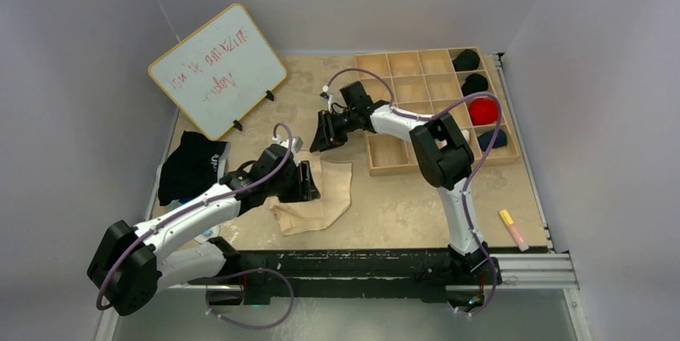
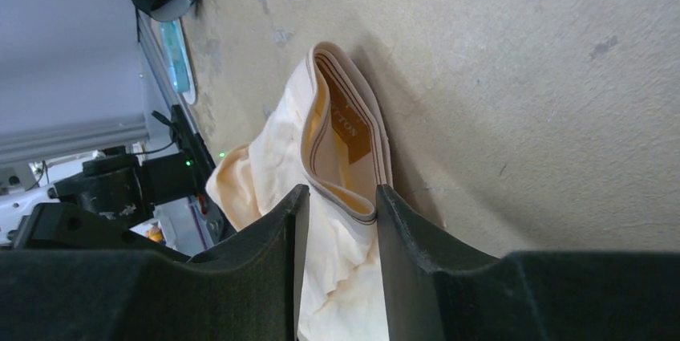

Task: Roll the underwear
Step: Fold the underwear at the center of the board.

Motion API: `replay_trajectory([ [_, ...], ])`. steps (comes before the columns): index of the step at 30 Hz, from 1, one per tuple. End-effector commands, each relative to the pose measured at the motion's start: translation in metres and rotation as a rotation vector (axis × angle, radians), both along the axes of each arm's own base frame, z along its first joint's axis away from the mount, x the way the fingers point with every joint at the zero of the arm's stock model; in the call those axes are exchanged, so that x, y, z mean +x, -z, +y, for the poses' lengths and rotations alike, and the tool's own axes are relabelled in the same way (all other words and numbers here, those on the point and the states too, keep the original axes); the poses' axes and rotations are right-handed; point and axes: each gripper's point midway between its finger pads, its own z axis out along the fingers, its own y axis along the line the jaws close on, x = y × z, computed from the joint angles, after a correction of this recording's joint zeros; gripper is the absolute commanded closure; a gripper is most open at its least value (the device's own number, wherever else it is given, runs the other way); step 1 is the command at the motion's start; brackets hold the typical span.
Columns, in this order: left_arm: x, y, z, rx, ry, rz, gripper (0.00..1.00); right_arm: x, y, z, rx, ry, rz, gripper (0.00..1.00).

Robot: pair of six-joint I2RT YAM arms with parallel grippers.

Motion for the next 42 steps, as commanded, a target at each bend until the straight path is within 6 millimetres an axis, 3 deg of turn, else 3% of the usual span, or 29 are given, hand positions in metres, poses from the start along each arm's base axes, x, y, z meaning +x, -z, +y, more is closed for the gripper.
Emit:
replay_trajectory([
  [1,0.003,0.001,0.001,0.003,-0.019,-0.019,0.51,-0.005,-0.002,0.005,-0.017,-0.022,-0.008,0.63],
  [3,0.002,0.002,0.002,0.002,-0.026,-0.019,0.51,-0.007,-0.001,0.005,-0.021,-0.028,-0.005,0.67],
  [7,0.0,0.004,0.001,0.002,-0.01,-0.016,0.51,-0.008,-0.006,0.007,-0.013,-0.022,-0.013,0.9],
  [9,0.0,0.004,-0.003,0.005,0.004,-0.016,0.51,-0.007,-0.015,0.008,-0.005,-0.012,-0.022,0.96],
  [13,0.0,0.011,-0.013,0.049,0.028,-0.008,0.51,-0.003,-0.025,0.005,-0.028,0.039,-0.032,0.97],
  [16,-0.003,0.019,-0.027,0.095,0.062,0.004,0.51,-0.004,-0.023,0.0,-0.055,0.071,-0.014,0.97],
  [20,-0.005,0.035,-0.03,0.206,0.046,0.035,0.54,-0.004,-0.021,-0.002,-0.072,0.094,0.001,0.98],
  [25,-0.006,0.038,-0.043,0.247,0.057,0.027,0.58,-0.002,-0.02,-0.003,-0.083,0.11,-0.002,0.96],
  [32,-0.009,0.055,-0.031,0.441,0.018,0.044,0.74,-0.001,-0.023,-0.003,-0.091,0.113,-0.003,0.96],
  [42,-0.007,0.055,-0.025,0.507,0.01,0.027,0.78,-0.001,-0.023,-0.004,-0.096,0.108,-0.002,0.96],
])
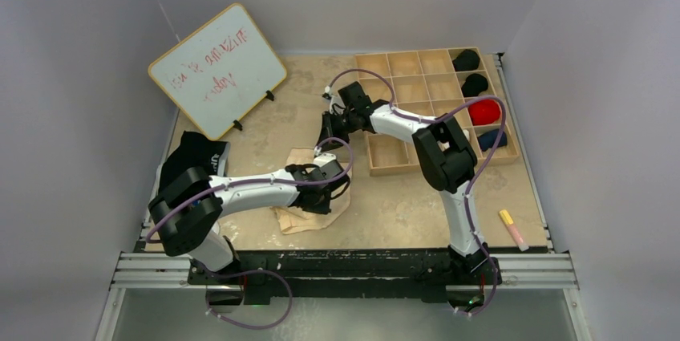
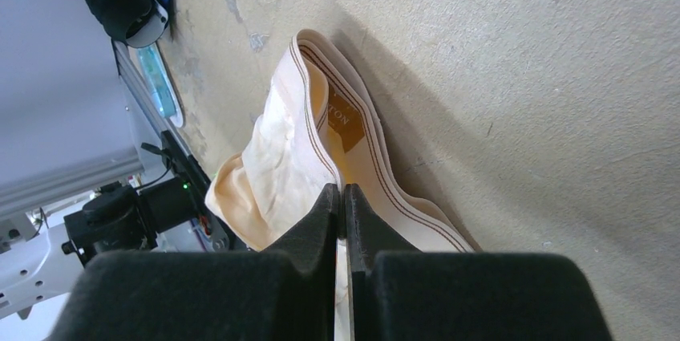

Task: Roll the underwear
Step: Fold the underwear at the center of the board.

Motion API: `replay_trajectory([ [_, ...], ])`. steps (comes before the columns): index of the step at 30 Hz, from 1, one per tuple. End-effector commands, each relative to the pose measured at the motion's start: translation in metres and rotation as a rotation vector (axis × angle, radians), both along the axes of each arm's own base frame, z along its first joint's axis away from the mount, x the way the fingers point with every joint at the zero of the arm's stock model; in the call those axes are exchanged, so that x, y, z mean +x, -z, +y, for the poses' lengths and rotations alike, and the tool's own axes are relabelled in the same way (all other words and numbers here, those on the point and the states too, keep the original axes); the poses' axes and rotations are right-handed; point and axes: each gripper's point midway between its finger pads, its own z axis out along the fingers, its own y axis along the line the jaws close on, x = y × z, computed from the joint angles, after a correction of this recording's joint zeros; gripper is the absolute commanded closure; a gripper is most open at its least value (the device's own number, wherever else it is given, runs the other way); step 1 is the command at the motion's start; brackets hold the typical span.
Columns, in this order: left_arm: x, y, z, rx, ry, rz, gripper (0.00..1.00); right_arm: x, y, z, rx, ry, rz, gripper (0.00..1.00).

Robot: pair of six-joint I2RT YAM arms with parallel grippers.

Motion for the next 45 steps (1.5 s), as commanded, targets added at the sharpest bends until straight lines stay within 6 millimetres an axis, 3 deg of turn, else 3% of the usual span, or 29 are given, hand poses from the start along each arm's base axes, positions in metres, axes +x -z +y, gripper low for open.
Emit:
replay_trajectory([
  [1,0.007,-0.006,-0.001,0.022,-0.018,-0.032,0.81,0.003,-0.026,0.003,0.019,0.001,-0.045,0.96],
  [7,0.008,-0.01,-0.002,0.012,-0.012,-0.043,0.98,0.003,-0.033,0.005,0.027,-0.006,-0.049,0.96],
  [13,0.014,-0.046,0.018,-0.001,-0.075,-0.124,1.0,0.007,-0.065,0.013,0.089,-0.022,-0.075,0.99],
  [20,0.022,-0.087,0.082,-0.013,-0.254,-0.161,1.0,0.017,-0.102,0.029,0.183,-0.002,-0.08,1.0],
  [25,0.023,-0.1,0.133,0.063,-0.419,-0.183,1.0,0.029,-0.116,0.038,0.221,0.068,-0.059,1.0],
  [29,0.027,-0.11,0.158,0.109,-0.503,-0.206,1.0,0.037,-0.128,0.045,0.264,0.105,-0.049,1.0],
  [38,0.061,-0.155,0.185,0.174,-0.499,-0.305,1.0,0.032,-0.129,0.045,0.283,0.1,-0.027,1.0],
  [45,0.085,-0.164,0.2,0.25,-0.489,-0.307,1.0,0.029,-0.111,0.04,0.248,0.108,-0.012,1.0],
])
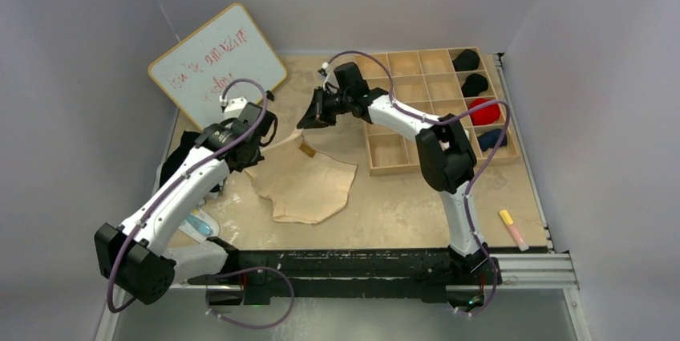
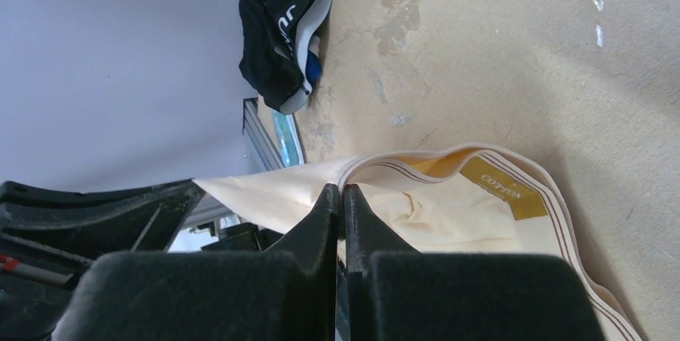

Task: Roll the underwear
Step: Fold the underwear at the center of the board.

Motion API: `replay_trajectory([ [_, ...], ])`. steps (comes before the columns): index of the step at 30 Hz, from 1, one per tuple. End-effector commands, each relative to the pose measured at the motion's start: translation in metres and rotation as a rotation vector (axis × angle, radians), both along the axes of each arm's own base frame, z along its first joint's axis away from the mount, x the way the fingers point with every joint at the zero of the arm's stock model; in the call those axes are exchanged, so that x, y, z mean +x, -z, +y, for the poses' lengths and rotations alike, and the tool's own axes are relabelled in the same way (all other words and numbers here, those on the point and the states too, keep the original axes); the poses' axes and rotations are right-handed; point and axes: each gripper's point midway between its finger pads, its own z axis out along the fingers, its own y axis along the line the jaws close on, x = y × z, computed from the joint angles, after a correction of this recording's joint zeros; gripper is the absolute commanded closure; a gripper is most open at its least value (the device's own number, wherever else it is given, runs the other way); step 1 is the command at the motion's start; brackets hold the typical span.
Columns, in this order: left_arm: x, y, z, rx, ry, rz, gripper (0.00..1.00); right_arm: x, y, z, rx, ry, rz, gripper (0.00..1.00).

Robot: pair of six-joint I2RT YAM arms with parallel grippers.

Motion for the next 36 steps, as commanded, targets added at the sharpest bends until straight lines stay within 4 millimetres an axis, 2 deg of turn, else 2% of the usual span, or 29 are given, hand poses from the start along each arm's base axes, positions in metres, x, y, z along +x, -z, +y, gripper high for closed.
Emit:
replay_trajectory([
  [1,0.018,-0.011,0.011,0.092,0.036,0.006,1.0,-0.006,-0.027,-0.001,0.038,-0.01,-0.04,1.0],
  [9,0.035,0.011,0.025,0.188,0.038,0.126,1.0,-0.004,-0.024,-0.004,0.029,-0.029,-0.053,1.0],
  [12,0.037,0.016,0.007,0.098,0.099,0.13,1.0,-0.002,-0.02,-0.015,-0.013,-0.008,-0.067,1.0],
  [15,0.033,0.015,-0.023,-0.058,0.205,0.117,1.0,-0.005,-0.016,-0.031,-0.05,0.002,-0.082,1.0],
  [18,0.018,0.012,-0.064,-0.266,0.387,0.12,1.0,-0.017,-0.001,-0.049,-0.133,-0.027,-0.087,1.0],
  [22,-0.013,0.015,-0.099,-0.477,0.492,0.181,1.0,-0.037,0.019,-0.069,-0.216,-0.065,-0.064,1.0],
  [25,-0.042,0.033,-0.123,-0.604,0.56,0.276,1.0,-0.045,0.033,-0.083,-0.276,-0.057,-0.067,1.0],
  [28,-0.066,0.054,-0.137,-0.604,0.596,0.361,1.0,-0.056,0.048,-0.099,-0.339,-0.069,-0.051,1.0],
  [31,-0.081,0.069,-0.149,-0.565,0.607,0.417,1.0,-0.066,0.059,-0.111,-0.374,-0.063,-0.048,1.0],
  [36,-0.086,0.076,-0.153,-0.544,0.606,0.416,1.0,-0.076,0.075,-0.133,-0.454,-0.039,-0.048,1.0],
])
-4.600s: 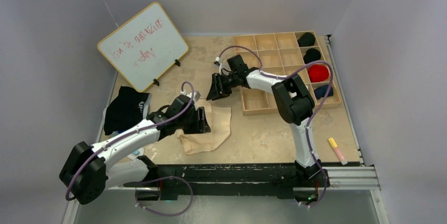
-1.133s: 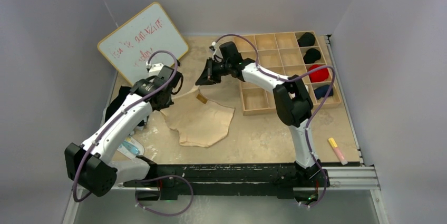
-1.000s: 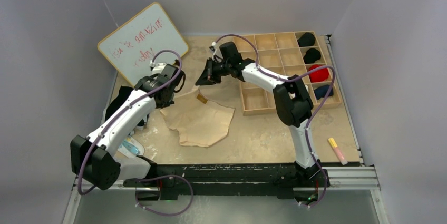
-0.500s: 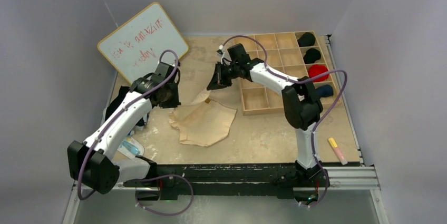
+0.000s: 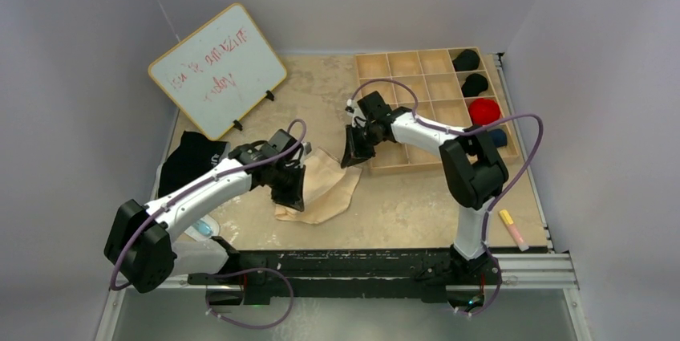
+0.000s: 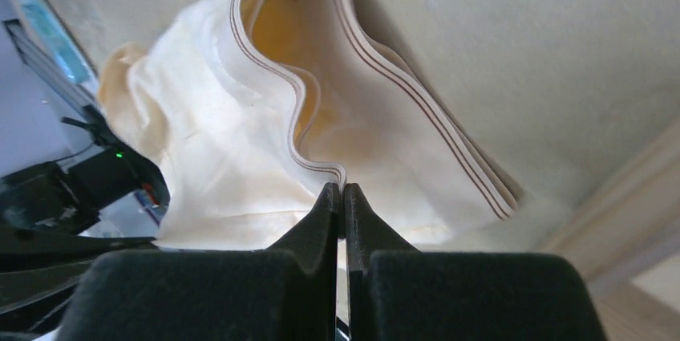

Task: Roll the underwear
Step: Fold the underwear at the center of the board.

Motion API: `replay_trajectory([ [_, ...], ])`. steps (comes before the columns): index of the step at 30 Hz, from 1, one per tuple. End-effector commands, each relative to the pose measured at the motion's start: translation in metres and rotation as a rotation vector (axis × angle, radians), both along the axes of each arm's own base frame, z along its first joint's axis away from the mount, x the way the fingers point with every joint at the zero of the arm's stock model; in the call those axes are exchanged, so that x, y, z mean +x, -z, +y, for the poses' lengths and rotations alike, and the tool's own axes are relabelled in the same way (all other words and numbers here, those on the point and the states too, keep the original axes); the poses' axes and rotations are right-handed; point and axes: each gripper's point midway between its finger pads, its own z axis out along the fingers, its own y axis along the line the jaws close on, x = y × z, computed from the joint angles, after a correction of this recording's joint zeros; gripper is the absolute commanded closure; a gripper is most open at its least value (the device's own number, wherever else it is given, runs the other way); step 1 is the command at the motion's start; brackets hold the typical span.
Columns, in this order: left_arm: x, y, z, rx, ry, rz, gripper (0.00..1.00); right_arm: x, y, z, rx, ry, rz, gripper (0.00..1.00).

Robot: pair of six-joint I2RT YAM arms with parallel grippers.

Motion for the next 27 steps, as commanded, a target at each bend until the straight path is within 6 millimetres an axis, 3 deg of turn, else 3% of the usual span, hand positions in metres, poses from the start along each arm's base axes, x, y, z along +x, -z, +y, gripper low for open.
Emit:
replay_trajectory([
  [1,0.006,-0.006,-0.011,-0.051,-0.024,-0.033,1.0,-0.001,-0.002,-0.023,-0.077,0.008,-0.067,1.0],
  [8,-0.006,0.003,-0.034,-0.118,0.037,-0.009,1.0,-0.002,0.009,-0.04,-0.158,0.04,-0.095,1.0],
  [11,-0.011,0.017,-0.042,-0.079,0.034,0.008,1.0,0.003,0.005,-0.039,-0.158,0.04,-0.114,1.0],
  [16,-0.007,0.022,-0.057,-0.054,-0.004,-0.005,1.0,0.014,-0.004,-0.04,-0.173,0.057,-0.163,1.0],
  [23,-0.006,0.018,-0.079,-0.127,0.019,-0.016,1.0,0.02,0.014,-0.051,-0.252,0.06,-0.171,1.0],
  [27,-0.014,0.033,-0.081,-0.097,0.043,0.013,1.0,0.026,0.02,-0.054,-0.283,0.06,-0.19,1.0],
])
